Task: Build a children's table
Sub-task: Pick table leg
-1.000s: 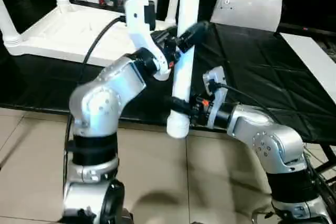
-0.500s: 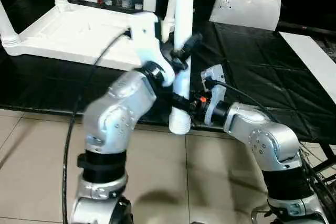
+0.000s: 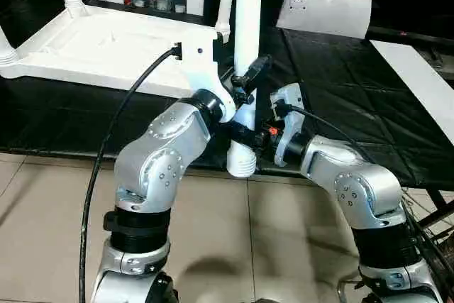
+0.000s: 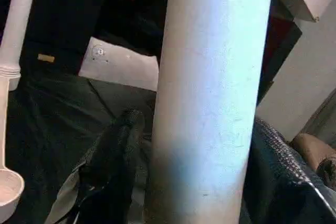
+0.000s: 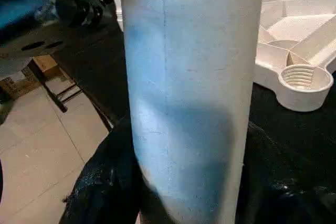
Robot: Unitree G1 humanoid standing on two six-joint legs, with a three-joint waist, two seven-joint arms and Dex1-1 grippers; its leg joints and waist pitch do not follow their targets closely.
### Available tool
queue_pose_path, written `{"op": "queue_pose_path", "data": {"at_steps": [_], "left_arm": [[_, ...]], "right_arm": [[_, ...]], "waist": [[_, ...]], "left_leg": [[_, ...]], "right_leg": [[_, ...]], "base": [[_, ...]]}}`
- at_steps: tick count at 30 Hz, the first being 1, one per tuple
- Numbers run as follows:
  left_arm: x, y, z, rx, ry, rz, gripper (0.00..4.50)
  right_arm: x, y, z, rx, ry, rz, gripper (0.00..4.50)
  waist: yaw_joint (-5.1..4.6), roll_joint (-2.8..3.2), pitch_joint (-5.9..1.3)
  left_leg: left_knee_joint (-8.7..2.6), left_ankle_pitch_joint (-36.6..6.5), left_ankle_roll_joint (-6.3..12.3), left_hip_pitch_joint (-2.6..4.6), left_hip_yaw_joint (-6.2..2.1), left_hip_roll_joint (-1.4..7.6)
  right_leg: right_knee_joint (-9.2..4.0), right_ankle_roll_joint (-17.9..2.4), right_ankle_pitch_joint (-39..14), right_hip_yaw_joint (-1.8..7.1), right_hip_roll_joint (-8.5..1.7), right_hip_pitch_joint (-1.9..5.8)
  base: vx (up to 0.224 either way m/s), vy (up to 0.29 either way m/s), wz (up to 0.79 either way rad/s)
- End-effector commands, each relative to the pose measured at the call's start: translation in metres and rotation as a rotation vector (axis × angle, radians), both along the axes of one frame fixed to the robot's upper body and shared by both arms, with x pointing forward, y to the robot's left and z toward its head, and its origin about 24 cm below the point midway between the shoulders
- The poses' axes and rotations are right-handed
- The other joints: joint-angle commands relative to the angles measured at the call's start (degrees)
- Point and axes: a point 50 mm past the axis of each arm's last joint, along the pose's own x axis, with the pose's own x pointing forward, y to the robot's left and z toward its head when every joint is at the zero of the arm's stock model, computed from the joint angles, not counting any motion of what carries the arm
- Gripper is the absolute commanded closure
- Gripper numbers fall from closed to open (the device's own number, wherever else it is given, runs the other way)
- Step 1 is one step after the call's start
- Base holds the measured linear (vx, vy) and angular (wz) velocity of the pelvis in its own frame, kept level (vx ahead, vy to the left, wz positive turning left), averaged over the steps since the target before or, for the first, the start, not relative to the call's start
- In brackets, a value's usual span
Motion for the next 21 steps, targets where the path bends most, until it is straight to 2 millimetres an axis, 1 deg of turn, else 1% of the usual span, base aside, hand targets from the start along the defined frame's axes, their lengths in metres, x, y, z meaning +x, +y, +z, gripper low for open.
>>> {"op": "queue_pose_path", "data": {"at_steps": [1,3,8,10,11,12,13,16,17,18,21], "left_arm": [[-0.0014,-0.0059,0.0002,0.014,-0.009,-0.026,1.99],[-0.0017,-0.006,-0.0003,0.015,-0.009,-0.027,1.99],[-0.0024,-0.0059,-0.001,0.016,-0.008,-0.034,1.99],[-0.0028,-0.006,-0.001,0.016,-0.009,-0.035,2.1],[-0.0031,-0.006,-0.001,0.017,-0.011,-0.038,2.23],[-0.0032,-0.0058,-0.0008,0.025,-0.017,-0.038,2.23],[-0.0034,-0.0057,-0.0008,0.03,-0.021,-0.038,2.36],[-0.0046,-0.0059,0.0006,0.083,-0.082,-0.049,2.54],[-0.0068,-0.007,-0.0001,0.179,-0.153,-0.075,2.6],[-0.0081,-0.0075,-0.0025,0.246,-0.189,-0.093,2.6],[-0.0082,-0.0052,-0.0072,0.311,-0.207,-0.094,2.66]], "right_arm": [[0.0006,-0.0031,0.0036,0.004,-0.026,-0.015,2.63],[0.0005,-0.003,0.0035,0.004,-0.027,-0.015,2.63],[0.0005,-0.0025,0.0036,0.005,-0.03,-0.016,2.63],[0.0004,-0.0023,0.0035,0.005,-0.031,-0.016,2.63],[0.0004,-0.0022,0.0034,0.005,-0.031,-0.016,2.63],[0.0003,-0.0021,0.0033,0.006,-0.031,-0.015,2.63],[0.0002,-0.002,0.0033,0.007,-0.031,-0.014,2.63],[-0.0001,-0.0018,0.0033,0.008,-0.035,-0.009,2.63],[-0.0002,-0.0021,0.0029,0.006,-0.037,-0.006,2.63],[-0.0001,-0.0024,0.0023,0.005,-0.037,-0.005,2.63],[-0.0002,-0.0031,0.001,0.003,-0.035,-0.004,2.64]], "waist": [[-0.16,1.36,-4.51],[-0.13,1.35,-4.5],[-0.13,1.42,-4.49],[-0.12,1.33,-4.52],[-0.11,1.35,-4.47],[-0.08,1.36,-4.52],[-0.11,1.34,-4.51],[-0.12,1.36,-4.49],[-0.01,1.35,-4.56],[0.08,1.42,-4.58],[-0.16,1.56,-4.51]], "left_leg": [[-4.48,-14.29,-3.84,1.07,-0.79,2.6],[-4.5,-14.24,-3.86,1.01,-0.81,2.59],[-4.51,-14.5,-3.88,1.09,-0.8,2.62],[-4.5,-14.44,-3.86,1.08,-0.8,2.62],[-4.53,-14.44,-3.84,1.09,-0.79,2.61],[-4.5,-14.32,-3.86,1.08,-0.8,2.61],[-4.52,-14.28,-3.84,1.07,-0.8,2.6],[-4.58,-14.26,-3.76,1.08,-0.81,2.6],[-4.59,-14.19,-3.67,1.17,-0.9,2.6],[-4.66,-14.07,-3.58,1.25,-0.93,2.62],[-4.7,-14.13,-4.33,1.22,-0.82,2.72]], "right_leg": [[-5.15,-4.41,-12.18,3.57,-4.38,2.51],[-5.08,-4.51,-12.02,3.57,-4.4,2.6],[-5.13,-4.7,-12.11,3.59,-4.42,2.54],[-5.11,-4.72,-12.05,3.6,-4.43,2.56],[-5.12,-4.8,-12.04,3.6,-4.42,2.54],[-5.05,-4.82,-11.77,3.61,-4.42,2.58],[-5.05,-4.79,-11.71,3.6,-4.4,2.59],[-5.09,-4.41,-12.01,3.62,-4.41,2.56],[-5.22,-4.12,-12.18,3.58,-4.43,2.54],[-5.15,-3.94,-12.17,3.6,-4.42,2.45],[-4.76,-4.84,-10.59,3.69,-4.37,2.46]], "base": [[0.0,0.0,0.0],[0.0,0.0,0.0],[0.0,0.0,0.0],[0.0,0.0,0.0],[0.0,0.0,0.0],[0.0,0.0,0.0],[0.0,0.0,0.0],[0.0,0.0,0.0],[0.0,0.0,0.0],[0.0,0.0,0.0],[0.0,0.0,0.0]]}}
